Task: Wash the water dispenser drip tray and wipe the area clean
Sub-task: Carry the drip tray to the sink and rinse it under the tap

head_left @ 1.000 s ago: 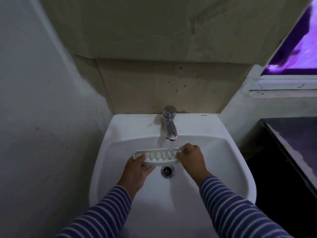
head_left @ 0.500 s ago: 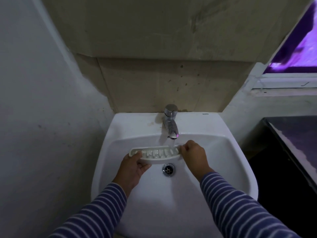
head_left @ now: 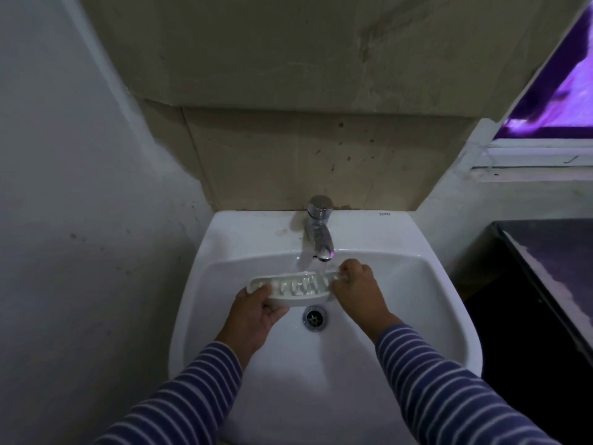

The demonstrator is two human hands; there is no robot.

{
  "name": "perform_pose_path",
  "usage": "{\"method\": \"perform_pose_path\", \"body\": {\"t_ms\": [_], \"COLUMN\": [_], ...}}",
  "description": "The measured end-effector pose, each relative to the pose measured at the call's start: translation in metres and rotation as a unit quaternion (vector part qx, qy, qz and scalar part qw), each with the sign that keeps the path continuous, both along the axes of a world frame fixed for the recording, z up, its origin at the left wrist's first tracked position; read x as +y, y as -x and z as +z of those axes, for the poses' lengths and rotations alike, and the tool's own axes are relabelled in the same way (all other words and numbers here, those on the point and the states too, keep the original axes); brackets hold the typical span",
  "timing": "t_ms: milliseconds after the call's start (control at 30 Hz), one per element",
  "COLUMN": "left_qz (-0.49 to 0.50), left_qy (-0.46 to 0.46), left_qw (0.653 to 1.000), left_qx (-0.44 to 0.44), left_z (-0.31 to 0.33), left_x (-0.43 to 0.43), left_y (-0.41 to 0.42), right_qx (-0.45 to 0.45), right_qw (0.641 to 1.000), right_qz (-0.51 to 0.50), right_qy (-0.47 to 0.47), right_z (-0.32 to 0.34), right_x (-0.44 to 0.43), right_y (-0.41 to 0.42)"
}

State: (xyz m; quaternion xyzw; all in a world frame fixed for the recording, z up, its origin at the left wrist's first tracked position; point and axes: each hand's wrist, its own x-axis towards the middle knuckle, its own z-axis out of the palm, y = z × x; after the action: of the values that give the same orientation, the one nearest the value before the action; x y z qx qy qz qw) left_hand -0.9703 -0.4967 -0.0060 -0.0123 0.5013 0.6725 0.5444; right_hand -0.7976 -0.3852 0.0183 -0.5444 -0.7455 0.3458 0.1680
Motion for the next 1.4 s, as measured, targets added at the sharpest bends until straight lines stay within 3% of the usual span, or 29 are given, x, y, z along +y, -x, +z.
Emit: {"method": "perform_pose_path", "body": {"t_ms": [100, 200, 300, 500, 700, 833, 933, 1067, 1200, 1300, 1400], "left_qz": [-0.021, -0.014, -0.007, -0.012, -0.010, -0.027, -0.027, -0.024, -0.038, -0.035, -0.025], "left_qy": [-0.001, 0.004, 0.002, 0.006, 0.007, -0.012, -0.007, 0.003, -0.011, -0.018, -0.027], "left_qw": [1.000, 1.000, 1.000, 1.000, 1.000, 0.999, 1.000, 1.000, 0.999, 0.998, 0.998], "left_qx": [0.006, 0.005, -0.010, -0.019, -0.020, -0.017, -0.005, -0.008, -0.030, -0.046, -0.060], "left_z": [0.001, 0.001, 0.000, 0.000, 0.000, 0.004, 0.008, 0.010, 0.011, 0.013, 0.015], "left_x": [0.003, 0.007, 0.010, 0.011, 0.011, 0.011, 0.012, 0.013, 0.012, 0.014, 0.017], "left_y": [-0.005, -0.008, -0.006, -0.004, -0.009, -0.016, -0.014, -0.018, -0.027, -0.033, -0.034], "right_qx": [-0.025, -0.001, 0.002, -0.042, -0.088, -0.097, -0.145, -0.123, -0.182, -0.191, -0.222], "right_qw": [0.998, 0.999, 1.000, 0.997, 0.996, 0.994, 0.984, 0.992, 0.976, 0.979, 0.969], "right_qz": [-0.035, -0.050, -0.012, 0.028, 0.021, -0.007, 0.048, 0.023, 0.044, -0.014, 0.043], "right_qy": [-0.046, -0.003, 0.020, -0.052, 0.024, -0.045, -0.095, -0.028, -0.115, -0.062, -0.102], "right_z": [0.001, 0.003, 0.004, 0.004, -0.001, -0.005, -0.011, -0.006, -0.002, 0.006, 0.005], "right_x": [0.000, 0.000, 0.000, 0.001, 0.004, 0.002, -0.002, -0.008, -0.004, -0.005, -0.015], "right_y": [-0.005, -0.005, -0.005, -0.006, -0.005, -0.008, -0.006, -0.001, 0.000, 0.002, 0.010]}}
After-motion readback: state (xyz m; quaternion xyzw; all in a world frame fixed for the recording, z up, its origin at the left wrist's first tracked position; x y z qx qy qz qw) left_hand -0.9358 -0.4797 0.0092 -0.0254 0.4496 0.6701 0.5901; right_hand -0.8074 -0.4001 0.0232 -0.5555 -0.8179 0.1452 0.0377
